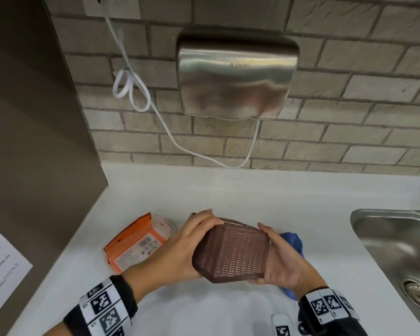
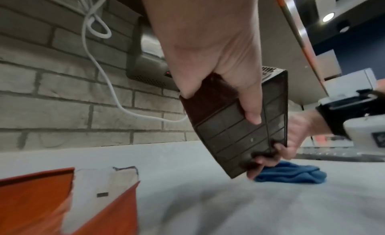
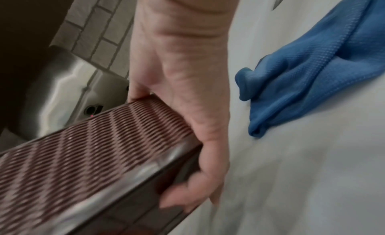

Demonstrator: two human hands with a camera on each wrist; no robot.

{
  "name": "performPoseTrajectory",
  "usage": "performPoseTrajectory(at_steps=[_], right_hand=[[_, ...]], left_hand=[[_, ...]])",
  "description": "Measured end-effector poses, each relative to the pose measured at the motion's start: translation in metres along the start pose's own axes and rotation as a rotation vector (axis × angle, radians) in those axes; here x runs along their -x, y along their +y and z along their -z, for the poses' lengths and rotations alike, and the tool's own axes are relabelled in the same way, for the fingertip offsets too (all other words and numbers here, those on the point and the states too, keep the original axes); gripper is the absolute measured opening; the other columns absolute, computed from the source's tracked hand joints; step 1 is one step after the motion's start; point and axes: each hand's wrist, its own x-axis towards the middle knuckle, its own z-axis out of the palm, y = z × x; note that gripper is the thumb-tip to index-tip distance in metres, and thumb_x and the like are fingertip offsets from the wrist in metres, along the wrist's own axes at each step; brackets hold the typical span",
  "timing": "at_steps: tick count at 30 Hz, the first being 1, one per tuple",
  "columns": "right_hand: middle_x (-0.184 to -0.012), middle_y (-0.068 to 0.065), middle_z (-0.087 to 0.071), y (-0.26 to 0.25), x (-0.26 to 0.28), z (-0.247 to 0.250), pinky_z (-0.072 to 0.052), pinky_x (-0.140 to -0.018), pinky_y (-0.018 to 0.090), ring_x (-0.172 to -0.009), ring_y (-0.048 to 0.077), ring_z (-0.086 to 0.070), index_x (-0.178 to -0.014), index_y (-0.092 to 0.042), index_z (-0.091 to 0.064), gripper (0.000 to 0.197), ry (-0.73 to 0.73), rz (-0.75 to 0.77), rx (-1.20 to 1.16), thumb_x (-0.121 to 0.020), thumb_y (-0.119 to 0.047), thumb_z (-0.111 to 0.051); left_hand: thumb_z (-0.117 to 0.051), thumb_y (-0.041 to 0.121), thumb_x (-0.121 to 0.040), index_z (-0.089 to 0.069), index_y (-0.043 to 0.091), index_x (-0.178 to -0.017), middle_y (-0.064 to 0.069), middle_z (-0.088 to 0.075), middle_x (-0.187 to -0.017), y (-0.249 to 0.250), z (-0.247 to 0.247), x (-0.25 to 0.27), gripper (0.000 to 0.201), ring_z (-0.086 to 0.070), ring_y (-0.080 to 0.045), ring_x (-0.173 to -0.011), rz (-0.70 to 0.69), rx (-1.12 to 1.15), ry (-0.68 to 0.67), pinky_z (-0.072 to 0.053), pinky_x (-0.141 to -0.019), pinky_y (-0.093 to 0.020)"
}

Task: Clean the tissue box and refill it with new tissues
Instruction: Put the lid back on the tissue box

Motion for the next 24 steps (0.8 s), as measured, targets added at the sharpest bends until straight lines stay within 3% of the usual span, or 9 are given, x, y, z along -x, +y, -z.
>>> performPoseTrajectory(at_steps=[2,5,7,9,13,16,18,21,24], right_hand=[[-0.104,0.012,-0.07,-0.001,0.003,-0.007,-0.049,-0.083,0.046,-0.1,0.031,-0.061,-0.111,-0.016,-0.068,0.047,0.008,0.092,0.004,-0.076,-0.047,-0.065],[-0.103,0.008,-0.072,-0.002,0.001,-0.016,-0.047,-0.087,0.046,-0.103,0.026,-0.062,-0.115,-0.016,-0.064,0.041,-0.015,0.267,-0.07,-0.079,-0.035,-0.063],[-0.115,0.009,-0.07,0.0,-0.001,-0.021,-0.044,-0.095,0.045,-0.11,0.026,-0.061,-0.125,-0.013,-0.06,0.045,-0.049,0.353,-0.045,-0.083,-0.03,-0.059],[-0.126,0.01,-0.065,0.005,-0.003,-0.026,-0.044,-0.1,0.042,-0.119,0.026,-0.058,-0.133,-0.014,-0.054,0.045,-0.077,0.426,0.03,-0.089,-0.025,-0.054],[-0.137,0.006,-0.058,0.029,-0.015,-0.028,-0.037,-0.109,0.043,-0.129,0.022,-0.052,-0.139,-0.022,-0.046,0.042,-0.125,0.506,0.114,-0.098,-0.021,-0.046],[-0.142,-0.001,-0.053,0.046,-0.023,-0.025,-0.035,-0.111,0.038,-0.132,0.015,-0.048,-0.142,-0.025,-0.042,0.042,-0.096,0.532,0.147,-0.1,-0.023,-0.043],[-0.142,-0.006,-0.053,0.053,-0.025,-0.024,-0.043,-0.104,0.029,-0.131,0.009,-0.048,-0.143,-0.028,-0.04,0.043,-0.079,0.537,0.165,-0.101,-0.025,-0.043],[-0.14,-0.011,-0.054,0.061,-0.031,-0.022,-0.048,-0.093,0.019,-0.127,0.002,-0.051,-0.142,-0.031,-0.039,0.042,-0.038,0.544,0.201,-0.1,-0.028,-0.042],[-0.143,-0.012,-0.051,0.065,-0.036,-0.02,-0.04,-0.105,0.028,-0.129,0.004,-0.049,-0.145,-0.034,-0.034,0.046,-0.008,0.531,0.237,-0.1,-0.031,-0.044]], left_hand=[[-0.084,0.038,-0.072,-0.019,0.036,-0.148,0.011,-0.01,-0.156,-0.008,0.001,0.001,0.1,-0.002,-0.01,-0.152,0.033,-0.021,0.003,-0.024,-0.122,-0.033],[-0.089,0.034,-0.065,0.019,0.041,-0.15,0.015,0.022,-0.159,-0.019,0.005,0.0,0.138,0.004,-0.001,-0.148,0.267,0.082,-0.087,-0.022,-0.118,-0.018],[-0.09,0.037,-0.063,0.035,0.045,-0.142,0.028,0.016,-0.157,-0.025,0.009,-0.001,0.148,0.003,0.012,-0.145,0.364,0.213,-0.153,-0.015,-0.115,-0.01],[-0.087,0.038,-0.068,0.026,0.051,-0.142,0.039,-0.001,-0.15,-0.028,0.01,-0.001,0.136,-0.009,0.021,-0.139,0.421,0.396,-0.162,-0.019,-0.112,-0.006],[-0.075,0.03,-0.084,-0.007,0.05,-0.144,0.027,-0.037,-0.143,-0.032,-0.007,0.013,0.093,-0.04,0.02,-0.127,0.504,0.562,-0.084,-0.037,-0.102,-0.006],[-0.073,0.035,-0.085,-0.011,0.037,-0.152,0.023,-0.042,-0.145,-0.038,-0.019,0.026,0.092,-0.042,0.015,-0.129,0.542,0.531,-0.085,-0.036,-0.109,-0.013],[-0.071,0.033,-0.088,-0.012,0.034,-0.154,0.022,-0.043,-0.146,-0.041,-0.023,0.03,0.089,-0.041,0.013,-0.131,0.556,0.506,-0.095,-0.033,-0.114,-0.017],[-0.067,0.029,-0.091,-0.012,0.033,-0.154,0.025,-0.041,-0.145,-0.041,-0.025,0.032,0.084,-0.037,0.021,-0.128,0.57,0.482,-0.096,-0.031,-0.106,-0.004],[-0.065,0.028,-0.093,-0.01,0.032,-0.155,0.025,-0.04,-0.144,-0.043,-0.027,0.033,0.083,-0.034,0.026,-0.125,0.566,0.427,-0.099,-0.03,-0.098,0.003]])
